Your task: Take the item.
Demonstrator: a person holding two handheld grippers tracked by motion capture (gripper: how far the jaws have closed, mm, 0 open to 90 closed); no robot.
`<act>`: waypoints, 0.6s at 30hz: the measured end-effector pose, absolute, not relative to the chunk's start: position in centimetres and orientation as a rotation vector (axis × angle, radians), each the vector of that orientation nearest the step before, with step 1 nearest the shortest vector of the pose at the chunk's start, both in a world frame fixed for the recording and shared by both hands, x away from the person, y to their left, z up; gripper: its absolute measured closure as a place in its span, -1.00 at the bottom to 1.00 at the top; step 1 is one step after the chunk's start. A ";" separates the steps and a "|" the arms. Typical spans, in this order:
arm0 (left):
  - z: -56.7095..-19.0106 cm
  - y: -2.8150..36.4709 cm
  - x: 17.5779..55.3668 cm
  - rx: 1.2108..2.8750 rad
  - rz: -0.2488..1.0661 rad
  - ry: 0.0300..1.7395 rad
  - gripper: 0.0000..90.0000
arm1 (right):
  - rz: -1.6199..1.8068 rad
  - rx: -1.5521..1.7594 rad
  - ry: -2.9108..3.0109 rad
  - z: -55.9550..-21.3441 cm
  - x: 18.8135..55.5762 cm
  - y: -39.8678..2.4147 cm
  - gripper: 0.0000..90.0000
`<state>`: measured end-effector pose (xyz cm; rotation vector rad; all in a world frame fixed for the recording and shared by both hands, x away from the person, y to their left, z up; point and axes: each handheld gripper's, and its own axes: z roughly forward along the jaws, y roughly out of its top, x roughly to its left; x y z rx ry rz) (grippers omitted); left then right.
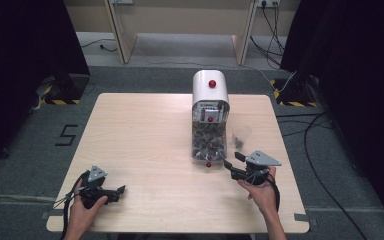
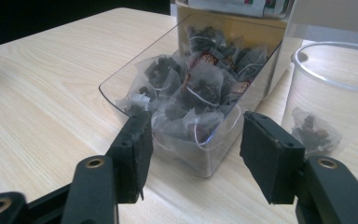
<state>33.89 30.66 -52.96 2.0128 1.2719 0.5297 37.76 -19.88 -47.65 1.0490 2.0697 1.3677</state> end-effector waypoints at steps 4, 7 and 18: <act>-53.0 30.7 33.9 2.013 0.530 1.272 -1.00 | 1.364 1.052 2.065 -47.8 37.6 -20.0 -0.07; -53.0 30.7 33.9 2.013 0.530 1.272 -1.00 | 1.354 1.059 2.063 -47.8 37.5 -20.3 -0.09; -53.0 30.7 33.9 2.013 0.530 1.272 -1.00 | 1.319 1.057 2.071 -48.0 36.9 -20.5 -0.11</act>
